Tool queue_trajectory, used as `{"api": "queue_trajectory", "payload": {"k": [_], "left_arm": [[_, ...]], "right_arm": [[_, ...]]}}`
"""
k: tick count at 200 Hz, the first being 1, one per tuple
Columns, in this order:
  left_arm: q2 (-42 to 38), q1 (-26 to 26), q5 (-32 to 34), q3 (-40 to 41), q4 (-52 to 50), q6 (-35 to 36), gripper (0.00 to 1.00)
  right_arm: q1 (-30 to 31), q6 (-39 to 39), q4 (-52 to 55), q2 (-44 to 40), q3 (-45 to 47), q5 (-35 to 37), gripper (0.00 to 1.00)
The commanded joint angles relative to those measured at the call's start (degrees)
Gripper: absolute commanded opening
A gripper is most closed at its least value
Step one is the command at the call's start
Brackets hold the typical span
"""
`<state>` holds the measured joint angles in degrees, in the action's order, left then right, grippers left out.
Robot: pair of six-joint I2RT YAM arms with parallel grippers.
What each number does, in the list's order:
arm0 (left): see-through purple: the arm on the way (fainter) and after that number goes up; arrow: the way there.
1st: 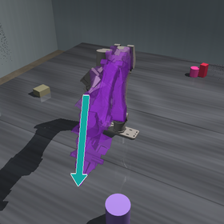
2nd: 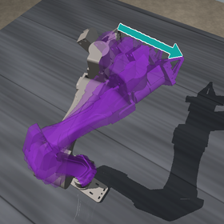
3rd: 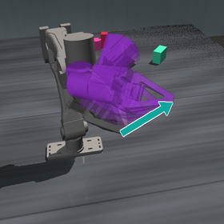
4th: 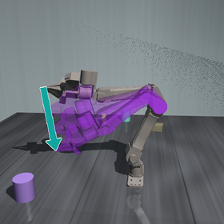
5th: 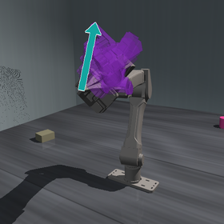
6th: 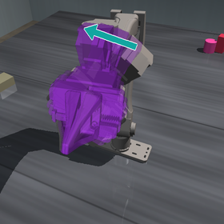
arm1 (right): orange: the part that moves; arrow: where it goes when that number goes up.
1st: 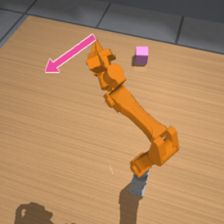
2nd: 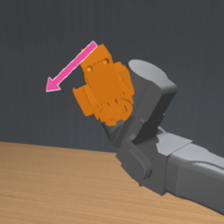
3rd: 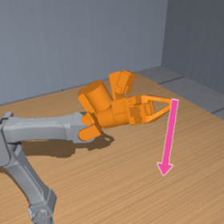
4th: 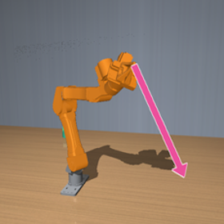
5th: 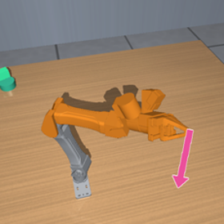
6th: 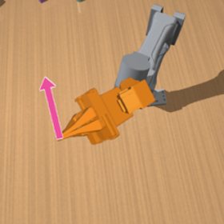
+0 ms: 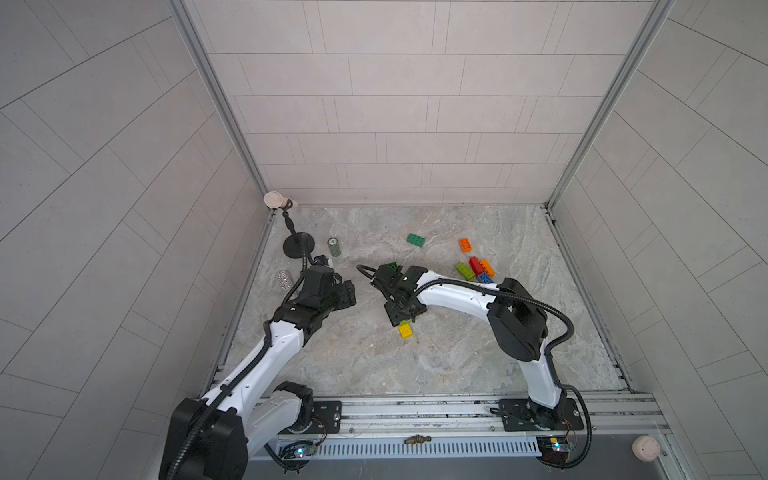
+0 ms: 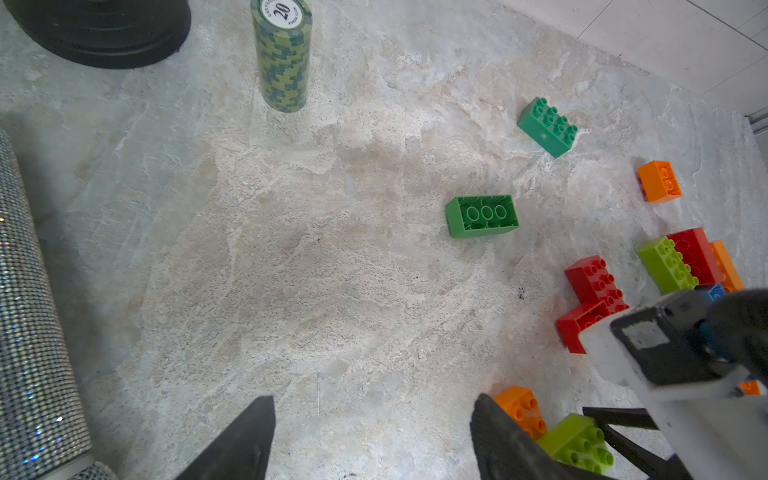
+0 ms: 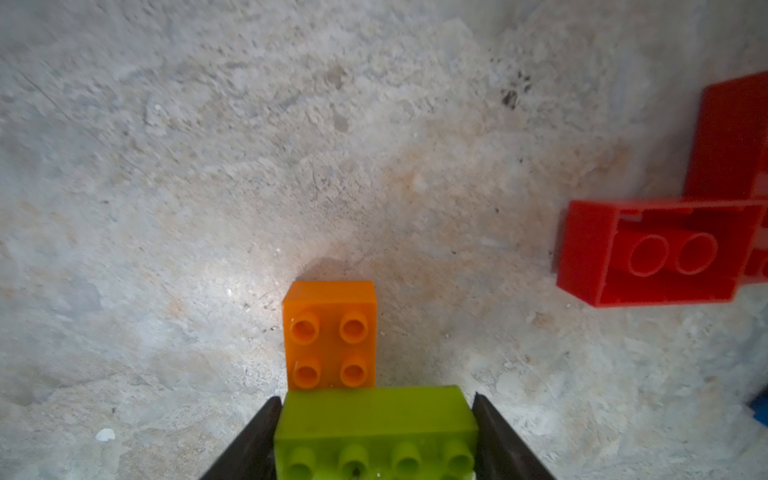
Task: Assemble a rectangle with lego
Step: Assemble the lego brick with the lego brick, then pick up the lego brick from the center of the board.
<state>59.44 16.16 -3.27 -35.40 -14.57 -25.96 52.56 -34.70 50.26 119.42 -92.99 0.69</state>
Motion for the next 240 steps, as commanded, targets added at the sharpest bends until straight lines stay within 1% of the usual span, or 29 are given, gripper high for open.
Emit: {"api": "queue_trajectory", "payload": {"k": [1, 34, 64, 93, 112, 130, 138, 148, 166, 181, 206, 240], "left_arm": [[0.28, 0.27, 0.02, -1.27, 0.99, 0.12, 0.79], [-0.11, 0.34, 0.32, -0.61, 1.03, 0.12, 0.79], [-0.58, 0.30, 0.56, -0.71, 0.69, 0.32, 0.80], [-0.55, 0.33, 1.05, -1.66, 0.00, 1.31, 0.80], [-1.22, 0.27, 2.49, -2.70, -1.18, 2.76, 0.81], [-1.65, 0.60, 3.20, -4.02, -1.79, 5.03, 0.81], [-1.29, 1.88, 3.43, -4.40, -1.41, 6.02, 0.82], [-0.40, 5.13, 4.55, -4.47, 0.57, 7.48, 0.83], [2.36, 12.62, 7.29, -4.29, 5.25, 9.31, 0.84], [4.39, 16.97, 8.38, -3.86, 9.64, 10.25, 0.86], [7.01, 19.33, 5.24, -3.49, 15.59, 11.04, 0.86], [8.13, 20.62, 4.40, -4.42, 16.41, 13.55, 0.87]], "right_arm": [[0.18, 0.61, 6.88, 1.70, -0.81, 0.75, 0.53], [0.18, 1.81, 7.84, 1.37, -2.45, 0.90, 0.64], [0.18, 2.86, 8.57, 0.53, -3.83, -0.32, 0.78], [-0.40, 3.97, 9.97, -1.50, -5.50, -1.01, 0.82], [-2.72, 5.12, 10.24, -4.88, -5.32, -0.26, 0.81], [-7.63, 7.51, 8.49, -7.74, -3.17, 0.18, 0.75], [-10.08, 8.82, 7.67, -7.92, -2.47, 0.26, 0.72], [-12.84, 10.51, 6.26, -7.42, -2.26, 0.37, 0.69], [-16.37, 13.21, 4.27, -4.80, -3.30, 0.32, 0.67], [-18.41, 15.13, 4.75, -0.89, -6.65, 0.25, 0.68], [-20.15, 16.69, 5.05, 4.67, -12.00, 0.44, 0.70], [-20.40, 17.89, 6.15, 9.64, -17.25, -0.92, 0.69]]}}
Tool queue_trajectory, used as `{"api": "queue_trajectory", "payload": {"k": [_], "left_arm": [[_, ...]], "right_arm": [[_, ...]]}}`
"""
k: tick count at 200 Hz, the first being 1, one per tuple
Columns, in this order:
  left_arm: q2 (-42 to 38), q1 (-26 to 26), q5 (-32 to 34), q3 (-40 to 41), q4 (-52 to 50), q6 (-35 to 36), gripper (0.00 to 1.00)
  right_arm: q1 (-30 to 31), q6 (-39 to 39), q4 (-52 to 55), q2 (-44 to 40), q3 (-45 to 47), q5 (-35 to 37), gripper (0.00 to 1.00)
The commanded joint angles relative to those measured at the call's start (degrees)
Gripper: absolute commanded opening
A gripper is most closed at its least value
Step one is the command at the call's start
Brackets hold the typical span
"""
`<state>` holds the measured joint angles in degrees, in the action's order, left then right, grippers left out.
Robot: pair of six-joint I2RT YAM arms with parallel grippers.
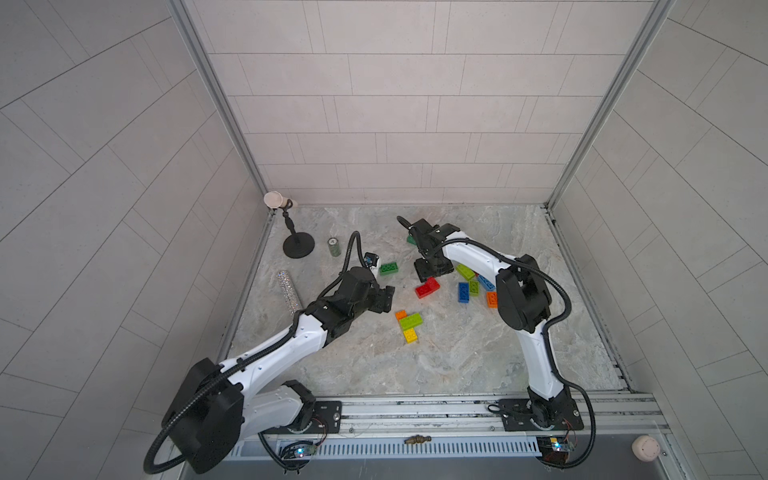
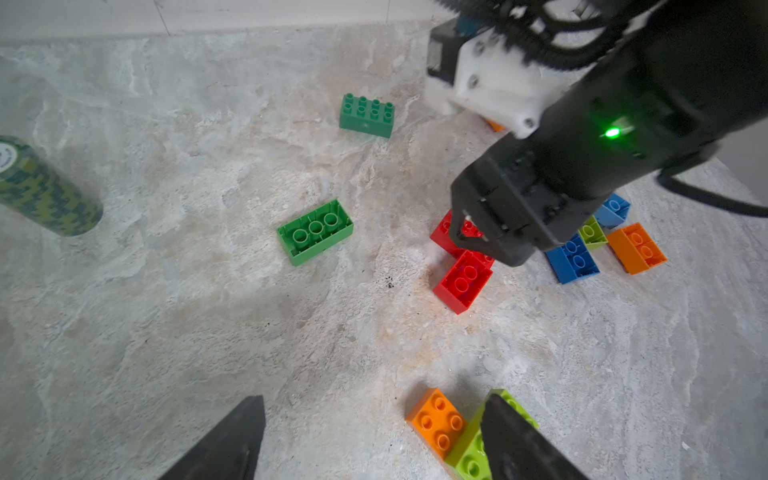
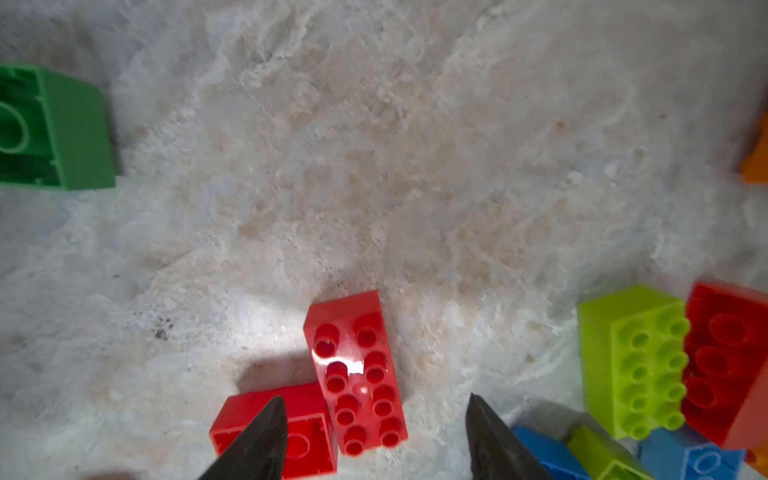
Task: Assemble a rectangle with lego
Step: Pick up the lego brick from the center of the board.
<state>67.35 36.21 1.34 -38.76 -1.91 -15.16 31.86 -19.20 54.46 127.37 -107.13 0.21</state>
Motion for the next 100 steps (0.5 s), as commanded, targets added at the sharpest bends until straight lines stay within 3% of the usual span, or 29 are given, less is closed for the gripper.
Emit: {"api": "queue_trajectory", "payload": {"k": [1, 50, 100], "left_arm": [[0.23, 0.56, -0.21, -1.05, 3.76, 2.76, 0.87], [-0.20, 0.64, 0.07, -0.23, 3.76, 2.89, 0.86], [-1.13, 0.61, 0.55, -0.26, 2.75, 2.94, 0.86]], "right_arm": [[0.30, 2.41, 1.92, 1.76, -3.23, -0.50, 0.69], [-0.05, 3.28, 2.53, 4.90, -4.02, 1.72, 0.57], [-0.31, 4.10, 4.52, 6.67, -8.28, 2.87, 0.32]]}}
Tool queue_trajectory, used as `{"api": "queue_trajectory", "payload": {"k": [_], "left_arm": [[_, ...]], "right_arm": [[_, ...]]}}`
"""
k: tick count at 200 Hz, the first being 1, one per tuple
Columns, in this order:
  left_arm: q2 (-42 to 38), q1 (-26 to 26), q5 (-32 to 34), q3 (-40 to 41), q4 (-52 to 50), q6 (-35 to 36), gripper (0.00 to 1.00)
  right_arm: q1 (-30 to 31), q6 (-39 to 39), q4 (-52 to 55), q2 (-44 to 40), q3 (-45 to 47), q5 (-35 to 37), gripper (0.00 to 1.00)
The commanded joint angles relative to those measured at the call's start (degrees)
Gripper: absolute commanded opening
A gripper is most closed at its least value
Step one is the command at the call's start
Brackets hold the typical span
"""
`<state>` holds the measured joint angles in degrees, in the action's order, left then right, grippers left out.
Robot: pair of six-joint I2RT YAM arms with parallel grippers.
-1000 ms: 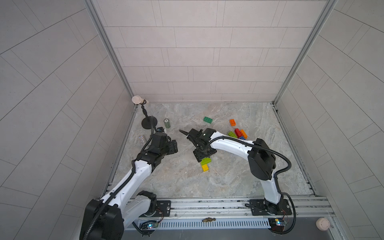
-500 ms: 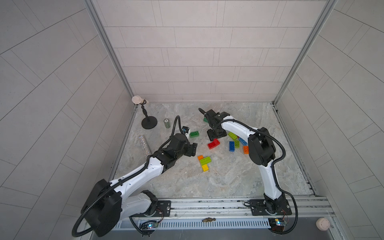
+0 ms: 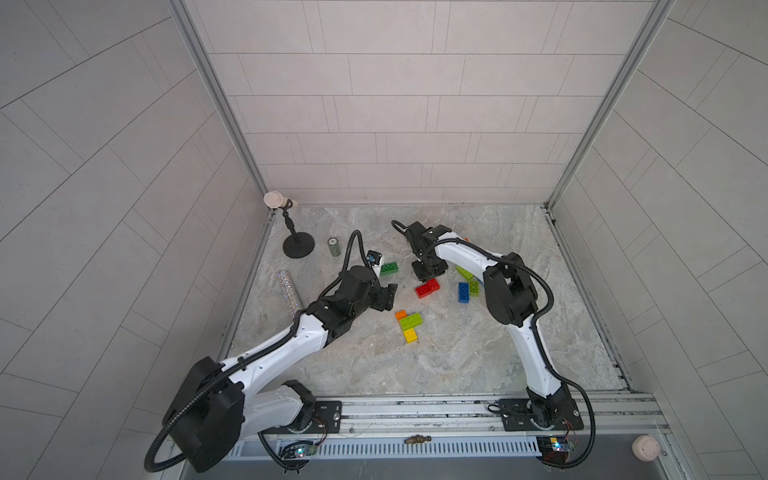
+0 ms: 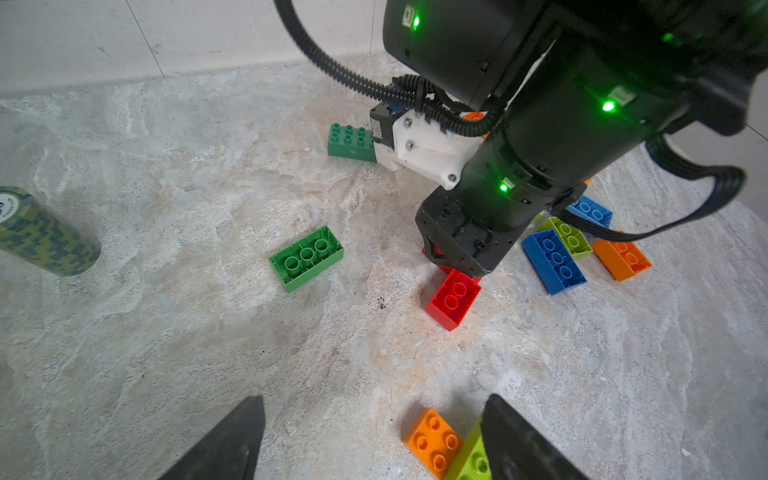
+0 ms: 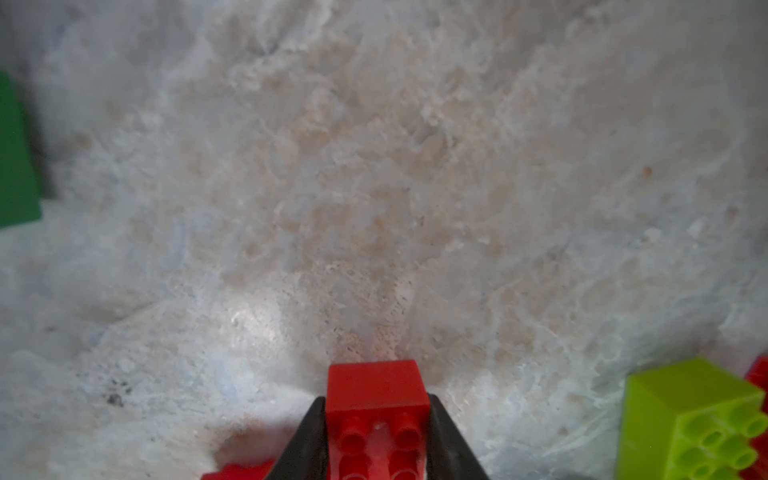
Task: Assemble a rectangle with lego
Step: Pick up the lego brick from the center of the board, then place the lego brick at the center of the board.
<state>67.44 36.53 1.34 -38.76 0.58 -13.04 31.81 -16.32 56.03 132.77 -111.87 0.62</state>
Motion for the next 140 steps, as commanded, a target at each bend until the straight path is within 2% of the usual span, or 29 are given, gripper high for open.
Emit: {"api": "queue_trajectory", "payload": {"k": [1, 30, 51, 66, 82, 107, 140], "left_arm": [[-1.24, 0.29, 0.61, -0.26, 0.24, 0.82, 0.86], [-2.63, 0.34, 1.79, -0.06, -0.57, 1.24, 0.86], [-3.67, 0.30, 2.84, 0.00, -0.73, 2.04, 0.86], [-4.14, 0.36, 2.88, -0.08, -0.55, 2.74, 0.86], [-4.20, 1.65, 3.83, -0.17, 0.30, 3.89, 0.86], [-2.98, 7.15, 7.86, -0.52, 2.02, 6.77, 0.86], [0.68, 10.80, 8.64, -0.13, 6.22, 4.86, 0.86]], "right_arm": [[-0.26, 1.30, 3.08, 1.27, -3.71, 2.54, 0.31], [-0.33, 1.68, 4.65, -2.86, -6.10, 6.45, 0.28], [0.02, 0.45, 4.60, -9.25, -1.34, 7.45, 0.28], [0.57, -2.86, 3.01, -15.43, 6.93, 6.85, 0.28], [1.61, -8.52, -0.32, -23.35, 20.36, 5.14, 0.28], [2.08, -19.75, -6.31, -35.66, 40.69, 3.07, 0.29], [-0.79, -27.38, -10.32, -44.43, 55.90, 2.70, 0.34]]}}
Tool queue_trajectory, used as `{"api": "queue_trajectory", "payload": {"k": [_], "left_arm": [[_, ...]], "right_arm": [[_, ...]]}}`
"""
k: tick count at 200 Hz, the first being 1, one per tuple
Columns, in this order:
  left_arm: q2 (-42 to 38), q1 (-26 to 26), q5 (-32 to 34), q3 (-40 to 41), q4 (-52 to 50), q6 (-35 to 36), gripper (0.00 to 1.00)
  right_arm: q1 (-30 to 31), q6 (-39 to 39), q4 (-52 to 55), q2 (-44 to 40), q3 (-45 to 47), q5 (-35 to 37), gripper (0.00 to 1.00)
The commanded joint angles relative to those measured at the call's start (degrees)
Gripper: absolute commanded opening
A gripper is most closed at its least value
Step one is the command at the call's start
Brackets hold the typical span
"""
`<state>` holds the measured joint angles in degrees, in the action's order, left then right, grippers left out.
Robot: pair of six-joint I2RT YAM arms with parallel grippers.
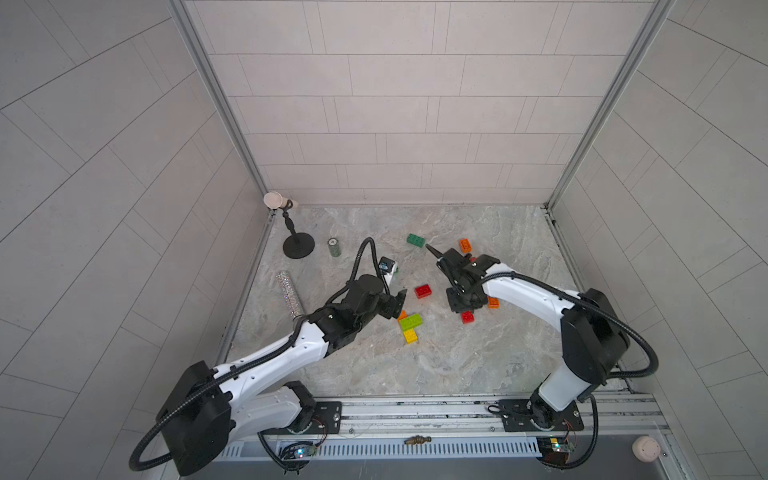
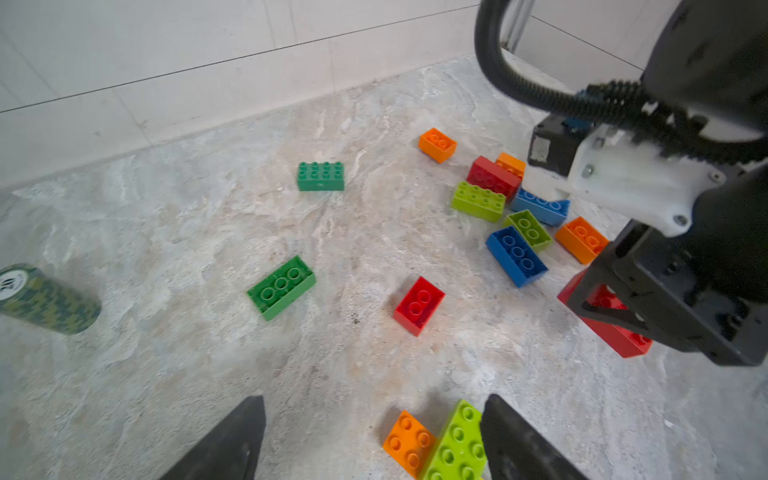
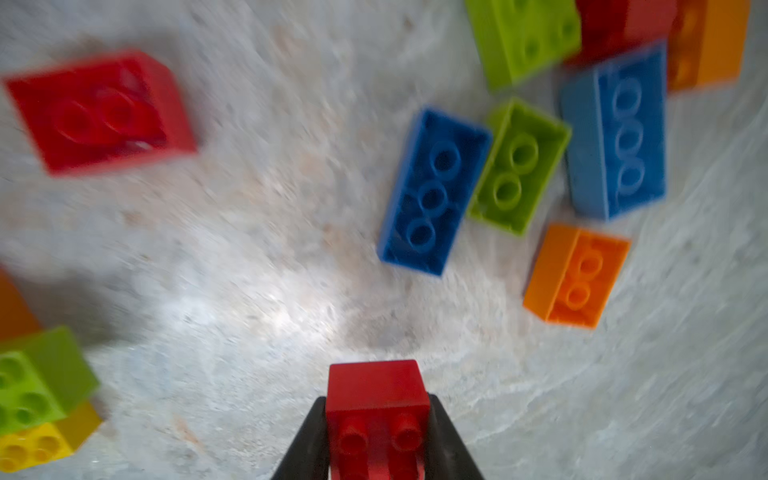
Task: Assemble a rectangle with lego
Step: Place the lego brick at the center of the board, then adjust the lego brick at the center of the board.
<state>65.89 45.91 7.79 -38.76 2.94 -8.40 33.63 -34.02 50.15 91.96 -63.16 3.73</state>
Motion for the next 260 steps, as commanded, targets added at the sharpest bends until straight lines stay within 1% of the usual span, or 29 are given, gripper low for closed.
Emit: {"api": "queue_trajectory", "payload": {"k": [1, 17, 38, 60, 76, 98, 113, 143, 155, 169, 188, 196, 202, 210, 222, 238, 260], "left_arm": [[2.32, 1.44, 2.21, -0.15, 3.89, 0.23, 0.86], [3.65, 2.44, 2.31, -0.93, 4.16, 0.21, 0.86], [3.65, 2.87, 3.10, -1.16, 3.96, 0.64, 0.86], [2.72, 2.88, 4.03, -0.75, 3.45, 1.19, 0.86], [2.32, 2.91, 4.17, -0.70, 2.86, 1.50, 0.86], [1.82, 2.89, 4.34, -0.44, 2.76, 1.44, 0.86], [2.00, 2.87, 4.30, -0.22, 3.07, 1.28, 0.86], [3.01, 2.89, 4.02, -0.65, 3.57, 1.18, 0.86], [2.80, 2.88, 4.02, -0.79, 3.30, 1.21, 0.86], [2.07, 2.87, 4.27, -0.83, 2.05, 1.48, 0.86], [0.60, 2.81, 5.66, 0.28, 1.52, 1.91, 0.86], [0.14, 2.74, 6.00, 0.90, 1.63, 1.95, 0.86], [0.03, 2.76, 6.09, 1.33, 1.88, 1.98, 0.86], [0.01, 2.61, 5.94, 1.81, 2.23, 1.57, 0.86], [0.35, 2.62, 5.08, 2.45, 3.34, 0.71, 0.86], [0.67, 2.61, 3.76, 3.07, 4.94, -0.82, 0.86], [0.98, 2.61, 3.04, 3.65, 5.96, -2.04, 0.86]], "right_arm": [[-2.73, -9.80, -4.57, -3.76, 7.48, -0.57, 0.34], [-4.89, -11.13, -6.65, -5.32, 12.08, -1.85, 0.38], [-5.76, -12.54, -7.84, -5.99, 15.57, -2.47, 0.43], [-5.73, -14.30, -8.79, -6.94, 17.83, -4.43, 0.55], [-5.42, -15.71, -8.55, -8.30, 19.63, -6.43, 0.60], [-3.61, -18.27, -8.47, -11.36, 21.53, -8.65, 0.61], [-1.18, -19.81, -9.31, -11.48, 20.94, -10.13, 0.60], [3.29, -20.52, -14.09, -6.97, 14.93, -13.23, 0.59], [4.52, -19.90, -13.57, -5.57, 11.89, -13.41, 0.58], [4.96, -18.49, -9.86, -5.66, 9.71, -12.09, 0.58], [4.15, -15.44, -5.21, -8.71, 10.14, -9.56, 0.59], [4.08, -11.92, -2.49, -9.13, 9.40, -7.11, 0.62], [4.11, -8.20, -1.19, -9.10, 8.76, -5.94, 0.66], [4.09, -2.95, -0.11, -8.32, 7.54, -6.03, 0.70], [4.00, 3.23, 1.67, -6.15, 4.80, -6.03, 0.74], [3.47, 8.04, 0.48, -3.87, 2.68, -5.41, 0.80], [-0.55, 11.16, -3.61, 0.67, 1.11, -8.98, 0.85]]}}
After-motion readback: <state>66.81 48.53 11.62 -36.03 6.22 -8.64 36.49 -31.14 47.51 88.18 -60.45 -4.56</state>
